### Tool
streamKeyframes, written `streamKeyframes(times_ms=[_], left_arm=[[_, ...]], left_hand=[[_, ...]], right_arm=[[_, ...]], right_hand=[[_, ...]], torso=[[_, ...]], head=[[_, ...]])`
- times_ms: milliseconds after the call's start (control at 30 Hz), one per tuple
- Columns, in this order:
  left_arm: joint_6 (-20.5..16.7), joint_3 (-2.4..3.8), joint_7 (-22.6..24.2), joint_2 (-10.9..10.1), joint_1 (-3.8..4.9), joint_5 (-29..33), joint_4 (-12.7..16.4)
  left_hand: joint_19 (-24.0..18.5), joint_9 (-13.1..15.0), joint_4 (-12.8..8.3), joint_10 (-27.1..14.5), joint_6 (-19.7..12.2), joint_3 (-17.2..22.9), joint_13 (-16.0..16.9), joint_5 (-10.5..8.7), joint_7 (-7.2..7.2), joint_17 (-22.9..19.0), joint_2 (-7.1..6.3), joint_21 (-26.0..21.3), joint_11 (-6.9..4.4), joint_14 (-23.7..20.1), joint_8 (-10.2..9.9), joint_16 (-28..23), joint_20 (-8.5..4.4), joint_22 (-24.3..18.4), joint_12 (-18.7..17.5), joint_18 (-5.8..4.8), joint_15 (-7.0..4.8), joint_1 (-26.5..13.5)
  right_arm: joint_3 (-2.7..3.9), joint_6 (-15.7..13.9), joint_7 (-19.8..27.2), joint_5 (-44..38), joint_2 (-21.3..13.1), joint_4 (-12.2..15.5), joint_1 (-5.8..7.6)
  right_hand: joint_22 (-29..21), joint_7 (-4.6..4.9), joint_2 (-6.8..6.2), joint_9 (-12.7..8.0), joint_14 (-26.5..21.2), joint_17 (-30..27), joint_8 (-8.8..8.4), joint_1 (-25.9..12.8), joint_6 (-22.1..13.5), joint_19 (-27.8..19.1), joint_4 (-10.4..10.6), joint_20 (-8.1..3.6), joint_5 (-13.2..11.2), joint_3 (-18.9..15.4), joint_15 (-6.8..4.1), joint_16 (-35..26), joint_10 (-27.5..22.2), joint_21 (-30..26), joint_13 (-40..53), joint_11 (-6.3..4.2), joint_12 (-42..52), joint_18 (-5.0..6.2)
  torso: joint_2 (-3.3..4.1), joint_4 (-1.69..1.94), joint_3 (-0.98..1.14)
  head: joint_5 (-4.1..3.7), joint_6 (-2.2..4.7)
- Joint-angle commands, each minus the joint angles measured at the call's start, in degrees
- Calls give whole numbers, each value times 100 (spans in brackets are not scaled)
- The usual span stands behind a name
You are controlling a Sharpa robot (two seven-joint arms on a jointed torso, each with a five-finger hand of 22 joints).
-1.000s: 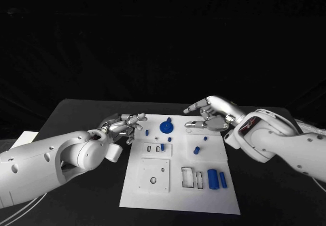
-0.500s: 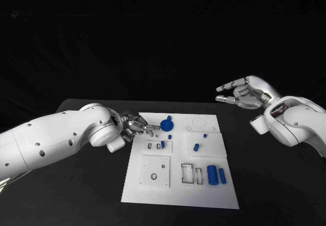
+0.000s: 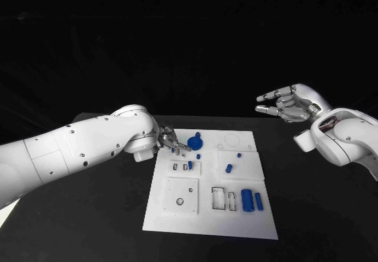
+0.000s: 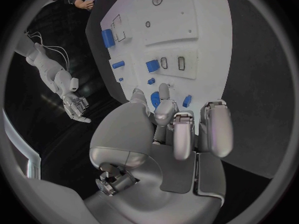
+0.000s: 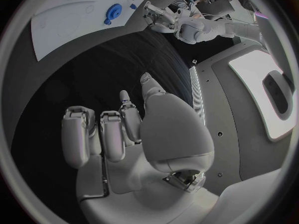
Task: Assemble the parts on the task board
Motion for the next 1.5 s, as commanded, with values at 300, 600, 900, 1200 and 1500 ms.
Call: streamKeyframes(times_ms=[300, 600, 900, 1200, 1500], left_arm=[[747, -34, -248, 491, 38, -286, -404], [872, -80, -264, 703, 34, -290, -553], [998, -108, -280, 784, 27, -290, -659], [1153, -123, -301, 858, 5, -290, -753], [1203, -126, -311, 902, -11, -290, -806]], left_hand=[[104, 102, 8, 76, -82, -114, 59, -32, 0, 1506, 44, 65, -11, 594, 81, 17, -51, 70, 68, -80, -58, -108], [113, 126, 7, 84, -93, -135, 76, -31, -2, 1506, 50, 79, -13, 594, 95, 17, -53, 98, 82, -85, -60, -121], [123, 170, -6, 92, -102, -139, 90, -20, -8, 1506, 87, 95, -17, 594, 125, 17, -56, 129, 94, -91, -63, -97], [126, 199, -12, 103, -110, -137, 110, -15, -11, 1506, 107, 99, -20, 594, 143, 17, -58, 139, 110, -93, -65, -69], [132, 263, -26, 111, -139, -122, 128, -2, -15, 1506, 144, 107, -24, 594, 175, 17, -62, 157, 125, -96, -69, 14]], right_arm=[[-5, 117, -2, 3, 67, -76, 1], [-6, 147, -9, -13, 118, -122, 1], [-7, 177, -8, -23, 141, -142, 0], [-9, 196, -8, -47, 160, -160, 0], [-12, 211, -13, -72, 183, -174, -1]], right_hand=[[-11, 14, 3, 0, 407, 753, 4, 39, 10, -44, 5, -11, 46, -38, -9, -32, -33, -37, 458, -15, -31, 37], [-17, 14, 1, 0, 406, 749, 3, 33, 8, -46, 7, -11, 59, -49, -9, -35, -34, -41, 455, -14, -35, 38], [-17, 14, 1, -1, 406, 748, 3, 31, 8, -46, 8, -11, 61, -50, -9, -35, -35, -41, 454, -14, -36, 38], [-22, 14, 1, -1, 405, 744, 2, 27, 7, -48, 9, -11, 71, -56, -8, -39, -35, -44, 453, -14, -37, 39], [-24, 14, 10, 0, 405, 740, 2, 29, 6, -48, 9, -11, 92, -61, -9, -42, -33, -46, 453, -15, -34, 39]], torso=[[9, -12, -11], [21, -24, -10], [18, -23, -8], [19, -21, -17], [19, -22, -8]], head=[[1, -49], [-3, -68], [8, -89], [-14, -107], [-1, -131]])
